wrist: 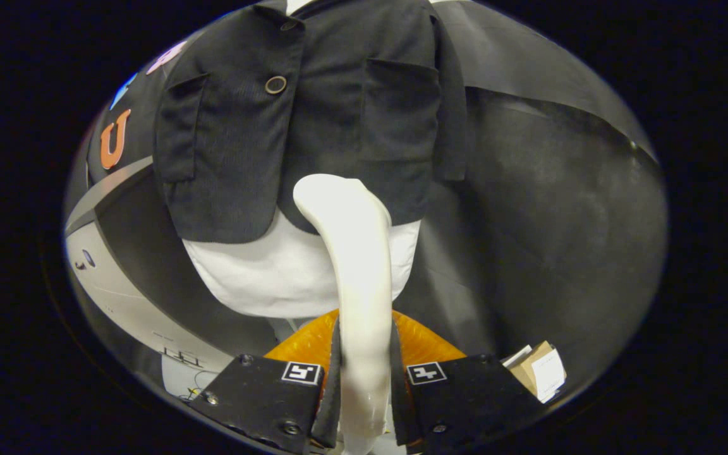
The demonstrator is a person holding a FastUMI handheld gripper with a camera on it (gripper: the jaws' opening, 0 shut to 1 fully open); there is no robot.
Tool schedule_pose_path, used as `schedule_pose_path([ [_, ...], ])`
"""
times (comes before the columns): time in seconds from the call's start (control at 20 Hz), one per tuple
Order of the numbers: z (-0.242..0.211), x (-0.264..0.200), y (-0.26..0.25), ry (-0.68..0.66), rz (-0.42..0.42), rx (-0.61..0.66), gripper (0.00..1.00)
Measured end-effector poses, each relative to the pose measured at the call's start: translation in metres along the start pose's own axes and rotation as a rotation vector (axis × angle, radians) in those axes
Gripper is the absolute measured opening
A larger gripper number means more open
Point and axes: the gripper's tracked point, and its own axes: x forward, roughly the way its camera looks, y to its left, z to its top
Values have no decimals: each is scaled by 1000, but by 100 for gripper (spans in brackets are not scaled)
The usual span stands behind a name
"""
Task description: Iron the clothes twice with a garment steamer, once on the left side and once on the right side.
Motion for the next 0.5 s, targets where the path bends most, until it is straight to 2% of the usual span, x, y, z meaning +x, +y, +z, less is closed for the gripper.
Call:
schedule_pose_path([
  [0.25,-17,2,3,44,-3,11,36],
  [0.5,-12,-4,6,3,10,67,36],
])
